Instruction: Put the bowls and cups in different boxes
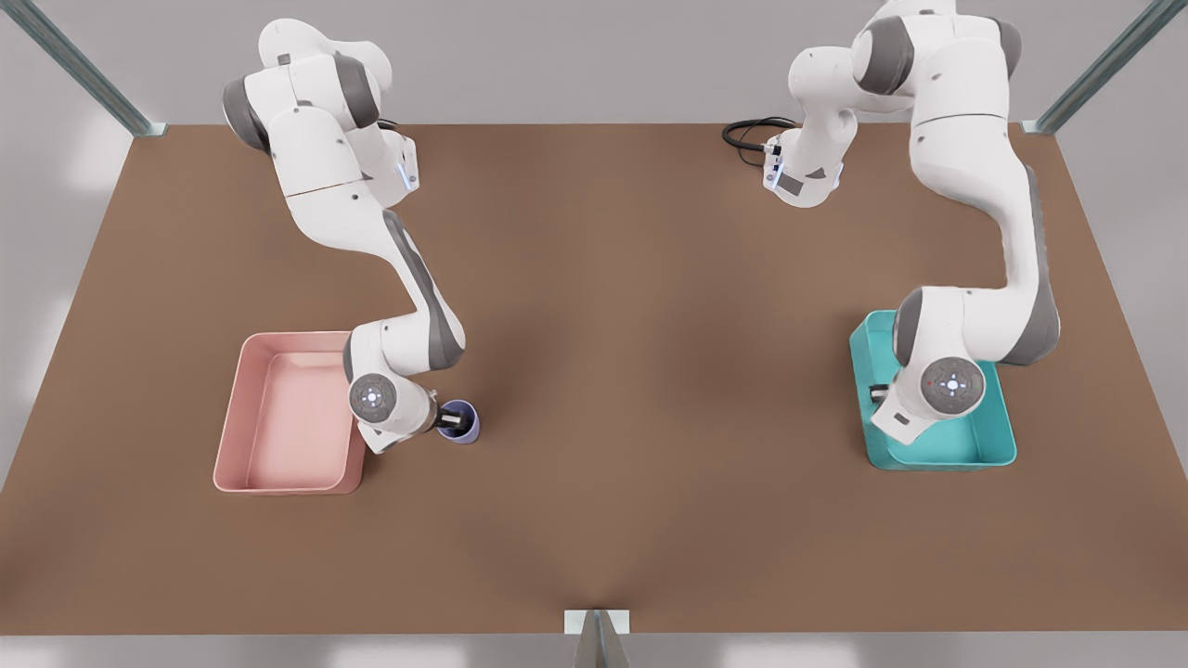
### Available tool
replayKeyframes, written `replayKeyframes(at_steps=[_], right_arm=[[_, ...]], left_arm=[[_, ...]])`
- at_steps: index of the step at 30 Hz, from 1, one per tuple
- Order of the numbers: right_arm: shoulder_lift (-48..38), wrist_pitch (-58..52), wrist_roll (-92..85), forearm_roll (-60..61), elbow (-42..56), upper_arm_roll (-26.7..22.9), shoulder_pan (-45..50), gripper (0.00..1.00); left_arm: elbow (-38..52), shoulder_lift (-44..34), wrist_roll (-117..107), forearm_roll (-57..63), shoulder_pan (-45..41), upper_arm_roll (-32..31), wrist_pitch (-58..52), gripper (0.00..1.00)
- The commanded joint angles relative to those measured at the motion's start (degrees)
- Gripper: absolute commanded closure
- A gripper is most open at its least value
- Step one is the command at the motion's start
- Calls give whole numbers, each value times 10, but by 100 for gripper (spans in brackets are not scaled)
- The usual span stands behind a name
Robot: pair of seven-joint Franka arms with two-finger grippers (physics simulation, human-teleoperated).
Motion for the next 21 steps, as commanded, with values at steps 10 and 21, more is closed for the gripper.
replayKeyframes(at_steps=[10,21], right_arm=[[-10,-10,28,3,21,0,-6,79],[-175,-174,-383,-66,66,-38,-168,79]], left_arm=[[-119,57,-7,-10,40,32,204,79],[-147,35,-6,-9,51,28,187,0]])
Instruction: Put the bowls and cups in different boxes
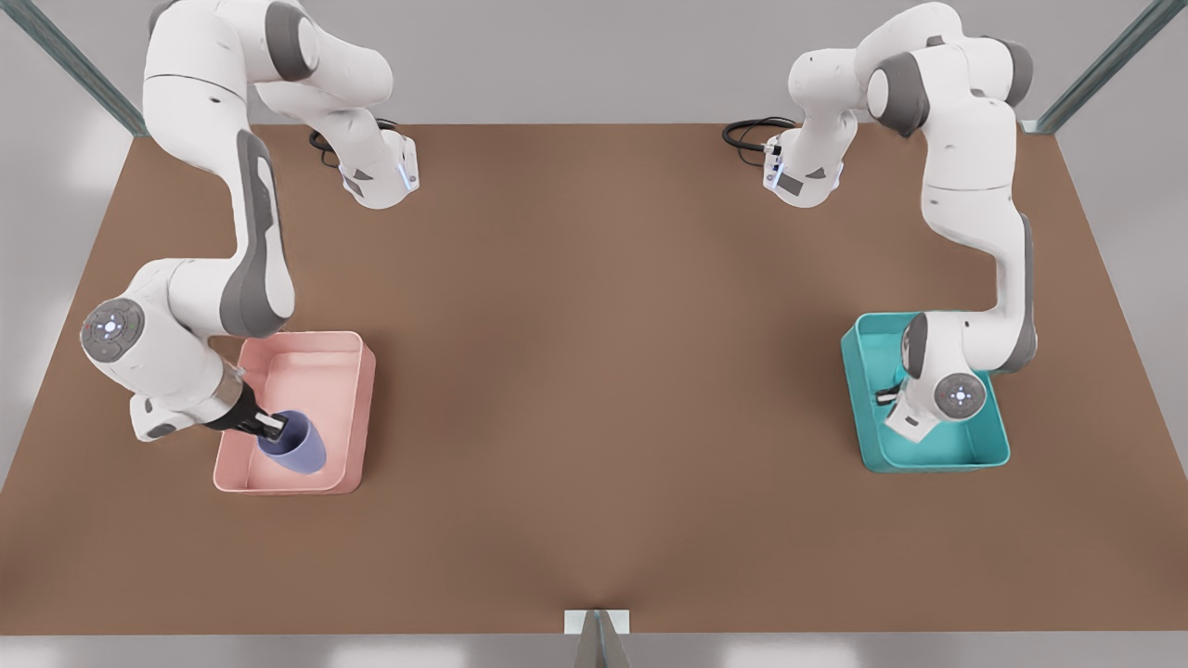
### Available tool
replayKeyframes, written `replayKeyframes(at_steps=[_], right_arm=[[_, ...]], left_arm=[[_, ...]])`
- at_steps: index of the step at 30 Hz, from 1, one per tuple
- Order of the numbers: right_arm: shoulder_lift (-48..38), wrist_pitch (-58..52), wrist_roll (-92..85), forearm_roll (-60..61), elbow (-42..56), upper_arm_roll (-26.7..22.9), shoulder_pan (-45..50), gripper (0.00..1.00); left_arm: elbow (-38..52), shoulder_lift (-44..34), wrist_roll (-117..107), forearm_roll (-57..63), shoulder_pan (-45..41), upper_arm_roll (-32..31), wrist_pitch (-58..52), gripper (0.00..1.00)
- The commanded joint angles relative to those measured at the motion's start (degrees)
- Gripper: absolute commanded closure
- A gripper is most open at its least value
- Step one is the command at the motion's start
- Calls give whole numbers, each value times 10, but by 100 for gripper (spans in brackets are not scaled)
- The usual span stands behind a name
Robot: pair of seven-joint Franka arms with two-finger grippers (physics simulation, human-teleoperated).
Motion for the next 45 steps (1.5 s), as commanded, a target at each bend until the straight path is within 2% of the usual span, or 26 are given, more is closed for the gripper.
replayKeyframes(at_steps=[1,3,5,7,9,10,16,17,18,22,30,36,38,40,42,45], right_arm=[[4,-81,-282,-24,-1,-4,-29,79],[39,-80,-296,-23,2,-4,-66,79],[105,-71,-294,-10,21,-3,-82,79],[153,-59,-292,10,42,-2,-84,79],[178,-27,-290,27,38,0,-83,79],[189,-18,-290,29,40,0,-82,79],[213,31,-287,40,36,4,-81,79],[213,30,-287,44,35,4,-81,52],[215,30,-287,46,36,4,-81,0],[215,29,-288,46,37,4,-82,0],[207,9,-286,68,36,5,-77,0],[80,-147,-281,64,39,1,-75,0],[13,-203,-222,18,44,1,-57,3],[-39,-265,-152,16,45,3,-34,0],[-84,-304,-148,13,42,2,-34,0],[-144,-306,-148,-25,27,2,-35,0]], left_arm=[[8,-41,-14,22,-5,-10,-93,0],[50,-98,-12,23,-8,-43,-225,0],[167,-105,46,19,-8,-91,-385,0],[267,-118,57,-76,-8,-123,-437,0],[326,-134,58,-101,-9,-123,-472,0],[326,-151,57,-98,-19,-122,-473,0],[326,-143,55,-97,-23,-125,-459,0],[326,-145,54,-99,-21,-125,-462,0],[326,-146,56,-101,-22,-125,-462,0],[327,-148,52,-99,-22,-145,-467,0],[326,-144,55,-100,-16,-145,-464,0],[325,-143,55,-99,-8,-143,-459,0],[325,-143,55,-99,-8,-143,-459,0],[325,-143,55,-98,-5,-143,-459,0],[325,-141,55,-98,-5,-143,-459,0],[325,-141,55,-98,-5,-143,-459,0]])
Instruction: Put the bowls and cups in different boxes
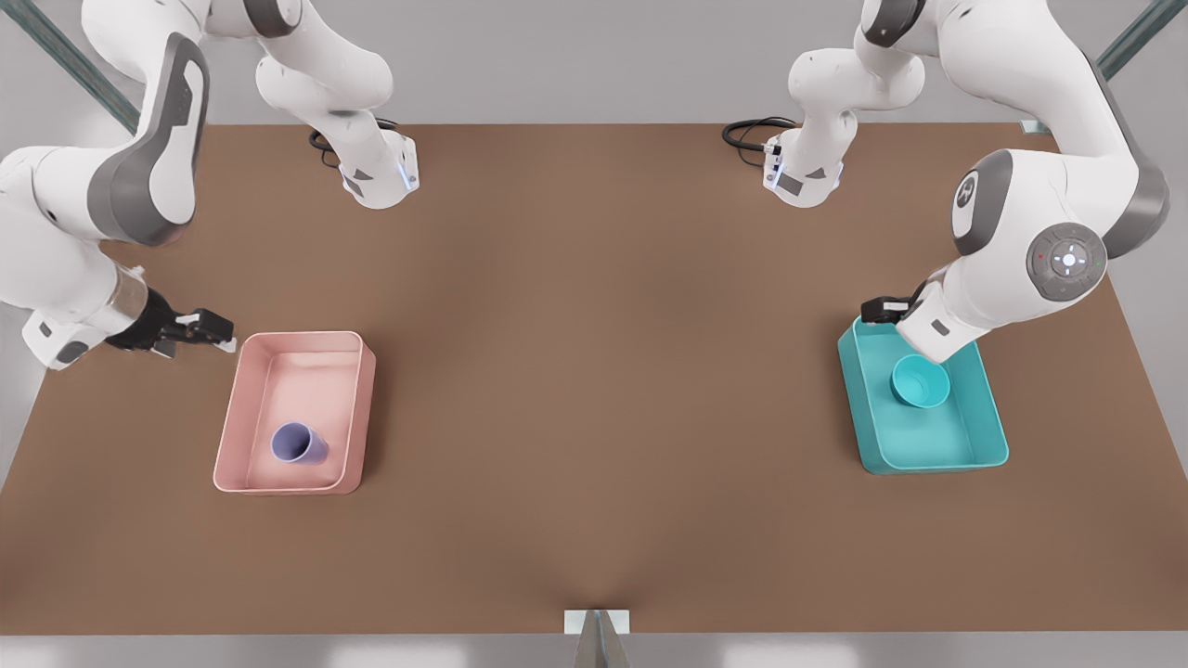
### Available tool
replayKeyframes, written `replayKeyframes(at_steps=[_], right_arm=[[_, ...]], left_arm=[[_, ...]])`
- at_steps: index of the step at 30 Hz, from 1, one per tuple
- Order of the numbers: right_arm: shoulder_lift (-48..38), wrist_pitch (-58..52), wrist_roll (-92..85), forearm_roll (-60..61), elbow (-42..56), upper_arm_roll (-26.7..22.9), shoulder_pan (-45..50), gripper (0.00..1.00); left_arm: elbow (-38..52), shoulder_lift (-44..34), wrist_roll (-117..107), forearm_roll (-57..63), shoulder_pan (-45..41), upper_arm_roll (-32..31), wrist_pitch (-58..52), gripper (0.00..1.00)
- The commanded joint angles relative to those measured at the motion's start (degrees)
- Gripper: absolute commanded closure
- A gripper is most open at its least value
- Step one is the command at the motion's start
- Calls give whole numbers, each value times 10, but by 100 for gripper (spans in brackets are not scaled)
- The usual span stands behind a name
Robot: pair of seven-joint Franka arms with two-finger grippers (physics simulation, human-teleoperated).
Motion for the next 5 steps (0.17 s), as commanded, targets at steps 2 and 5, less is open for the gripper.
replayKeyframes(at_steps=[2,5], right_arm=[[-23,-75,52,-23,-6,0,0,0],[-21,-76,60,-27,-3,1,1,0]], left_arm=[[0,-1,5,0,0,0,0,0],[1,-1,5,0,0,0,0,0]])
